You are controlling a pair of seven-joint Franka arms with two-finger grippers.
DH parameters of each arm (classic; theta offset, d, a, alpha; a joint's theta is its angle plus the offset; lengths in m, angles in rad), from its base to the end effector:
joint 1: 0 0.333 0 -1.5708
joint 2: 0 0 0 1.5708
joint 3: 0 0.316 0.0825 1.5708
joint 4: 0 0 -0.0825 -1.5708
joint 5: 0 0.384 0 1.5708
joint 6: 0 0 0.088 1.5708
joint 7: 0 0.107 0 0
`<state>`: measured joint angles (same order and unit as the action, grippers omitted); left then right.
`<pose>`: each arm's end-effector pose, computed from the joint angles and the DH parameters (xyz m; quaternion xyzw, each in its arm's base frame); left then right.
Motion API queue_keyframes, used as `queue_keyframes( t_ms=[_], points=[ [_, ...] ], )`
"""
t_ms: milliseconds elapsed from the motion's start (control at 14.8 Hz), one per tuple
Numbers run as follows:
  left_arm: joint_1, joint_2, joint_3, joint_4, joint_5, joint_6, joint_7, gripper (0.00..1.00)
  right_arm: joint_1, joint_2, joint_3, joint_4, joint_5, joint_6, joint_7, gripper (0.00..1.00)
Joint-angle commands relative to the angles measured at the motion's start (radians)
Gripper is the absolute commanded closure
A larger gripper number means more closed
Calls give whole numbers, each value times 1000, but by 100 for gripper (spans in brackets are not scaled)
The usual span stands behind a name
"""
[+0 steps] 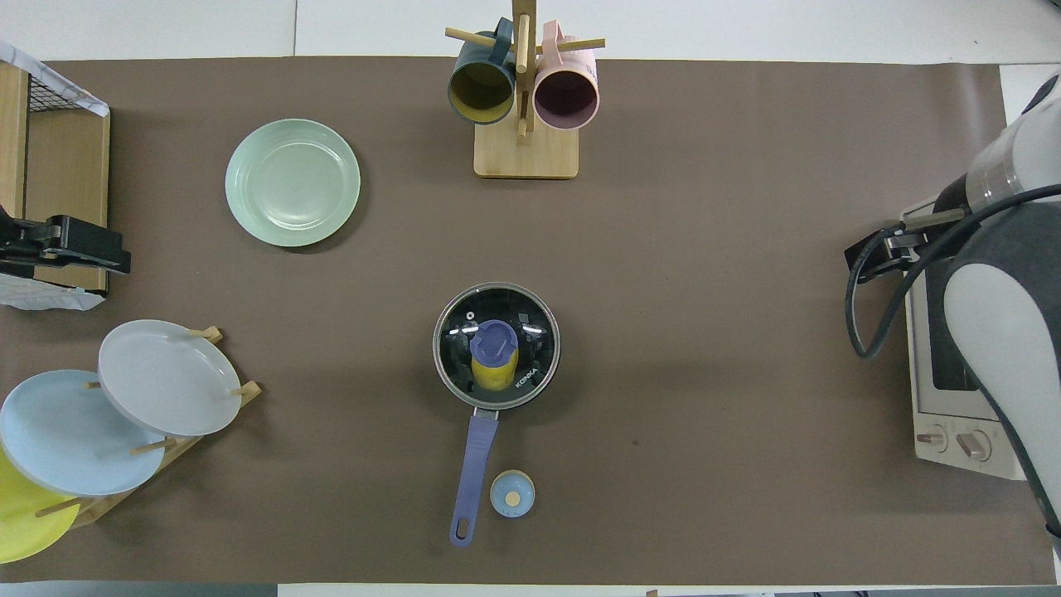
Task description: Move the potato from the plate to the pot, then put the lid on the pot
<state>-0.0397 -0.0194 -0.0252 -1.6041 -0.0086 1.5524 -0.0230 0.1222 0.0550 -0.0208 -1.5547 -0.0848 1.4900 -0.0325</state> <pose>0.5447 -0.0365 0.6179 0.9996 -0.0209 -0.0163 0.0033 0.5593 0.0475 0.5952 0.9951 0.0658 -0.0582 0.0450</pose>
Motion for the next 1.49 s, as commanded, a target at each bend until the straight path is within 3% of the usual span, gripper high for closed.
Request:
queue_keyframes(
  t_ms=[0,1013,1418],
  points=[
    [-8,-19,10,-16,-13,-2,-9,0,-12,-21,-31,-27,23,13,-12,0],
    [-8,-19,10,-16,-13,-2,-9,0,-39,-43,-47,-65,63,-30,-17,0],
    [-8,-19,10,-16,-13,-2,-9,0,-45,-38,-47,-56,62,32,-9,0]
  ],
)
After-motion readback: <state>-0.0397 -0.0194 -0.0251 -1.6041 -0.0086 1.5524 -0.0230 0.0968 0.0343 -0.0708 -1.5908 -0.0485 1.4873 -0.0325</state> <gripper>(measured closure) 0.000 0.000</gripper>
